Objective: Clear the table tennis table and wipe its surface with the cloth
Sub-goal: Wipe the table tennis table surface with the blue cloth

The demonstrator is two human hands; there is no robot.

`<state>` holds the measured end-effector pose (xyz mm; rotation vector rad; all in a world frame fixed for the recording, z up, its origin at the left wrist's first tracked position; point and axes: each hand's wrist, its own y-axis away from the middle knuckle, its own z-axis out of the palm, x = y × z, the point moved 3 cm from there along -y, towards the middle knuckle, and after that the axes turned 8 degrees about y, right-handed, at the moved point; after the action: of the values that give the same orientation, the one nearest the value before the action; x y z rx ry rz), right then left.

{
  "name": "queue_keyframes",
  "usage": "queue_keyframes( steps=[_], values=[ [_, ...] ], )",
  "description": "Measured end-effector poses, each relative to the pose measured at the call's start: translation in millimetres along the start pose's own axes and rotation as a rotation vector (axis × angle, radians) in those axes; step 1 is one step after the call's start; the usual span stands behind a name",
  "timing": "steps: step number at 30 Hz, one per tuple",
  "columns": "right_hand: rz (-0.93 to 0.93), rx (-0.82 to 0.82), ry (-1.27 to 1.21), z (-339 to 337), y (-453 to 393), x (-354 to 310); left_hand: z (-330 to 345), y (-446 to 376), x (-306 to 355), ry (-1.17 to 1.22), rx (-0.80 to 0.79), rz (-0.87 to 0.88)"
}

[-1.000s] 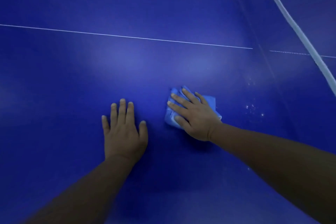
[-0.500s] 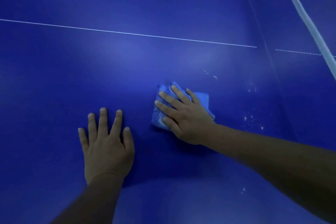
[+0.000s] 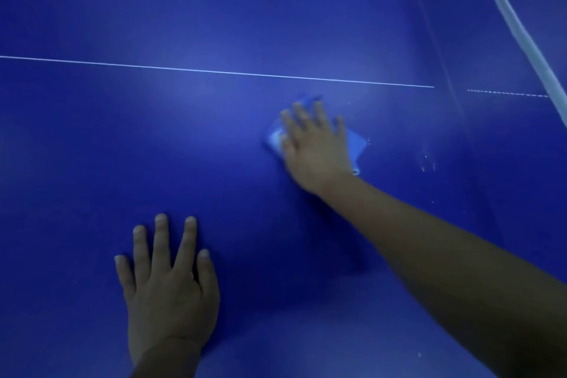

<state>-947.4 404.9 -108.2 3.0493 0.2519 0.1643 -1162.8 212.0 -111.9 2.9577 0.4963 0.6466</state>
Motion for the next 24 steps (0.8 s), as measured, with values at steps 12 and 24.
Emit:
queue_keyframes(
  steps=[12,24],
  values=[
    [0.185,-0.01,-0.082,-11,-99,-2,3,-4,2,0.001,0.002,-0.019],
    [0.152,0.017,-0.128,-7,-62,-14,5,-7,-3,-0.083,0.0,-0.035]
  ],
)
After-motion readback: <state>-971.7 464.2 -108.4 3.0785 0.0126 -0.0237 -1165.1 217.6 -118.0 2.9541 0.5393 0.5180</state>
